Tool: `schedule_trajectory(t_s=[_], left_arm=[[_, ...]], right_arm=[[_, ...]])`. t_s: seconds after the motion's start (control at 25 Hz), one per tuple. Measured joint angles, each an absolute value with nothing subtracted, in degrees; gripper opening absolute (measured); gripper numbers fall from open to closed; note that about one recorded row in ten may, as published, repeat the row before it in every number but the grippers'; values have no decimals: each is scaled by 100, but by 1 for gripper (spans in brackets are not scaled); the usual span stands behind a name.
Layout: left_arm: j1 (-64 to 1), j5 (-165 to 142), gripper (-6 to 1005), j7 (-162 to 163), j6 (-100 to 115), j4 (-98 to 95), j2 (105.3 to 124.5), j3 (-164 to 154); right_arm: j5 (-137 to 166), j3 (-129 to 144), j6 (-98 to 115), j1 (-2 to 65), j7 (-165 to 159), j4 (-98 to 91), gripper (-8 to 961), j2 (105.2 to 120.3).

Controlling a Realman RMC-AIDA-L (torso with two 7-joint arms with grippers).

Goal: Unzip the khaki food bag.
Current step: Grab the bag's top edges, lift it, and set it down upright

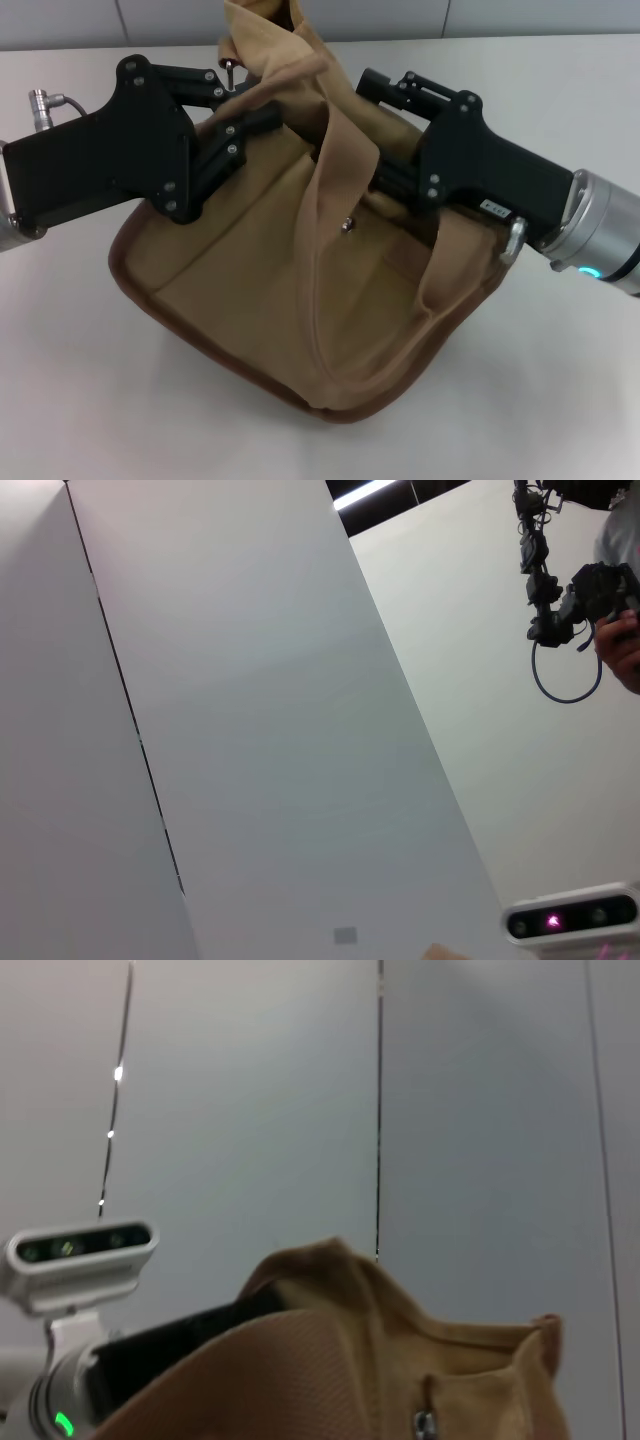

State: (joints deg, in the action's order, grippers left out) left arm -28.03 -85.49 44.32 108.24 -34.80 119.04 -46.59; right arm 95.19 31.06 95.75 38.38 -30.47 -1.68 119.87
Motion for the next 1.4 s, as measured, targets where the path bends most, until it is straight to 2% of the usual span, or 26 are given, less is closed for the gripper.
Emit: schedule_trajectory(t_s=[0.32, 0.72, 1.08, 1.4], left_arm=[[-2846, -8498, 90, 4447, 10795, -3489, 11900, -4711], [-2857, -8485, 90, 4448, 10792, -3490, 11900, -4711], [-2895, -8486, 91, 4448, 10792, -3489, 11900, -4752], [-2944, -8486, 91, 4448, 10780, -3489, 11900, -4783]], right_arm=[[9545, 3115, 9542, 3810, -1776, 177, 455, 11988], [9539, 2387, 10156, 3300, -540, 511, 464, 11987], [9582, 2829, 9899, 3505, -441, 493, 643, 11983], [9582, 2802, 9495, 3669, -442, 548, 633, 11987]])
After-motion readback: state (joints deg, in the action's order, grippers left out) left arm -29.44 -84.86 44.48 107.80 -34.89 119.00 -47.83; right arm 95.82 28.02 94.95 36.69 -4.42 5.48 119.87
